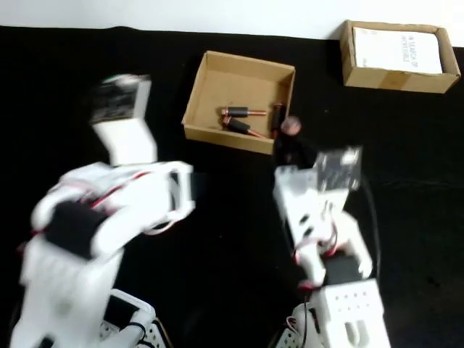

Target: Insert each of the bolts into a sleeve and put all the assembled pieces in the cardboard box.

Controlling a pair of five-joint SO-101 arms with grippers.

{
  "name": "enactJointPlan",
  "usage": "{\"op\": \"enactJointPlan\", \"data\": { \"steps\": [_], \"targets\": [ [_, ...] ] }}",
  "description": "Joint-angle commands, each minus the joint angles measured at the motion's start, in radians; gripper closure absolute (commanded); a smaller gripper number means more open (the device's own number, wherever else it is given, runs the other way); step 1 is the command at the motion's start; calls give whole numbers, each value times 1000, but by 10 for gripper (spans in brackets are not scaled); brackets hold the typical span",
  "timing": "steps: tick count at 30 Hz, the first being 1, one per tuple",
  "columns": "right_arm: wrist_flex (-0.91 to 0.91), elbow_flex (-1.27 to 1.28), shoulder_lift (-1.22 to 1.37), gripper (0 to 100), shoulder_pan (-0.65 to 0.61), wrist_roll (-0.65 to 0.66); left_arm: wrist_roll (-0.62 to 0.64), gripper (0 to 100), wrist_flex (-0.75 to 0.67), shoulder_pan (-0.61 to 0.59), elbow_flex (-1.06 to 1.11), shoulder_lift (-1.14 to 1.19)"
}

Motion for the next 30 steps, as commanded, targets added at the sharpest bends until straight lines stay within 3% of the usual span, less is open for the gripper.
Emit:
{"op": "enactJointPlan", "data": {
  "steps": [1,10,15,30],
  "targets": [
    [82,-239,153,992,12,-5,2,971,5,-35,1,-62],
    [111,-619,539,992,-1,28,-17,992,-68,-157,259,-248],
    [41,-762,799,992,-31,264,-137,992,-153,-262,506,-398],
    [-400,-901,1371,992,-90,872,-146,992,-437,-538,1015,-981]
  ]
}}
